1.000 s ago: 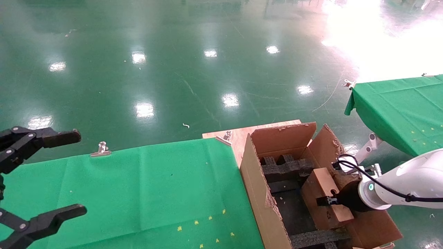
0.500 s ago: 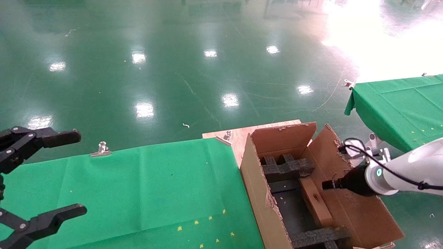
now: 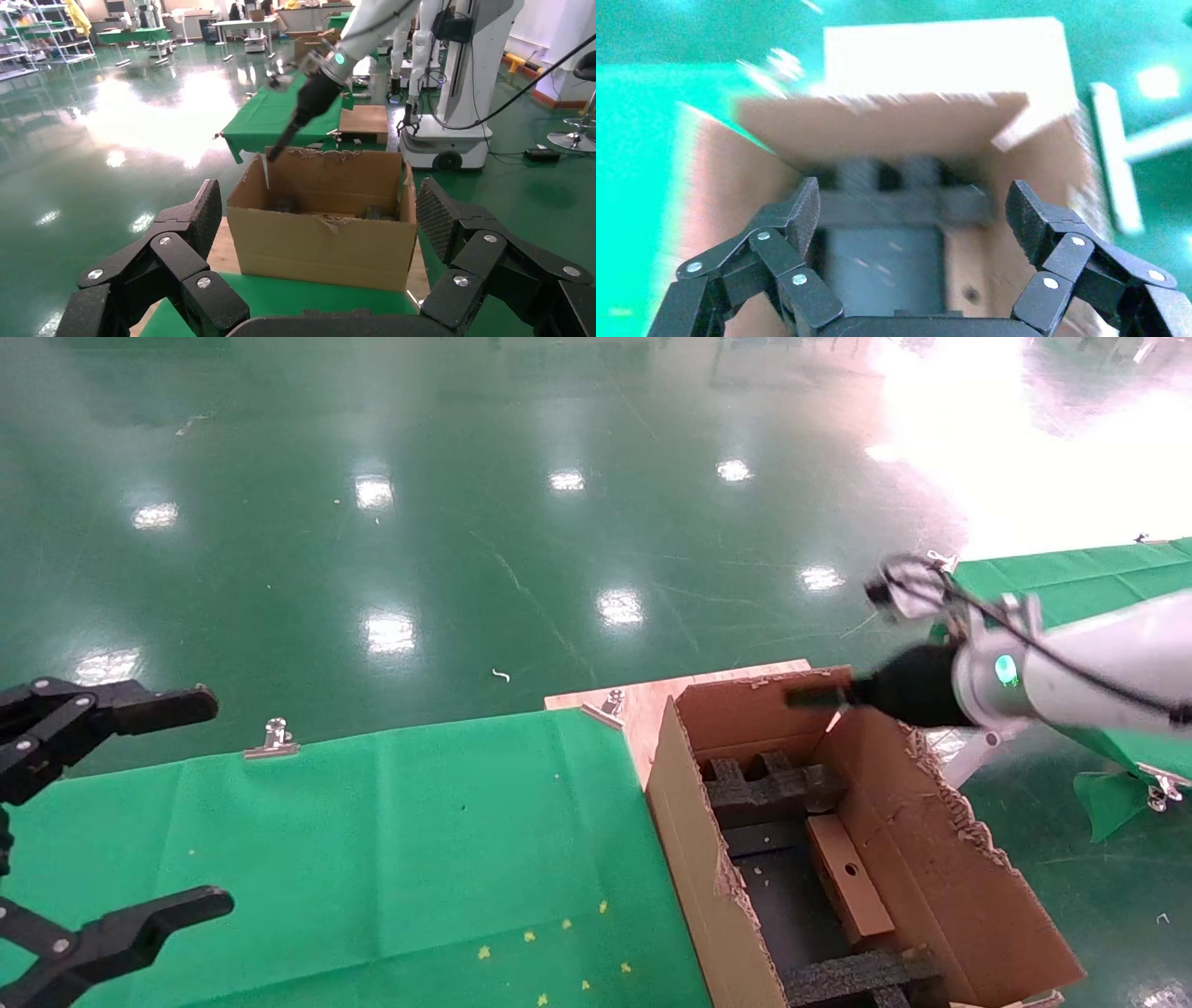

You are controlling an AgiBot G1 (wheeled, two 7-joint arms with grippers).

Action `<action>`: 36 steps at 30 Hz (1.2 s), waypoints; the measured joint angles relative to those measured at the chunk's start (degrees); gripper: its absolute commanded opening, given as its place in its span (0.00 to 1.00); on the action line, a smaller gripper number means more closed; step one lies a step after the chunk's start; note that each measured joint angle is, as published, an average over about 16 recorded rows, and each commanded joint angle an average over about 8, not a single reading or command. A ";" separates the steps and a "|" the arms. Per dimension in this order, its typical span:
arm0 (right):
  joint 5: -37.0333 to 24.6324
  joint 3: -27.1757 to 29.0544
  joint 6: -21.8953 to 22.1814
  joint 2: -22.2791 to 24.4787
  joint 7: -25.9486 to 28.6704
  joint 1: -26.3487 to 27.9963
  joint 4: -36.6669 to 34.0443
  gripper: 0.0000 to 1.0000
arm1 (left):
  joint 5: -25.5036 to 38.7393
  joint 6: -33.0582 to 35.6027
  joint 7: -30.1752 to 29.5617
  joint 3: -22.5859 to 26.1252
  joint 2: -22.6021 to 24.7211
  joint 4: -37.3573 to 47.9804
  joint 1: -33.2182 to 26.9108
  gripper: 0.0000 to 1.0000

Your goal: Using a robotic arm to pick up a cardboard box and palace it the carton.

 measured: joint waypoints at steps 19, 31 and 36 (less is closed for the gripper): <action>23.86 12.44 -5.51 -0.64 -17.24 1.26 0.55 1.00 | -0.02 -0.03 0.01 0.00 -0.02 0.02 0.02 1.00; 28.39 28.21 -13.65 -1.59 -32.40 -9.95 -0.26 1.00 | -0.02 -0.03 0.01 0.01 -0.02 0.02 0.01 1.00; 30.79 36.10 -17.71 -2.07 -40.00 -15.48 -0.65 1.00 | -0.03 -0.03 0.01 0.01 -0.02 0.02 0.01 1.00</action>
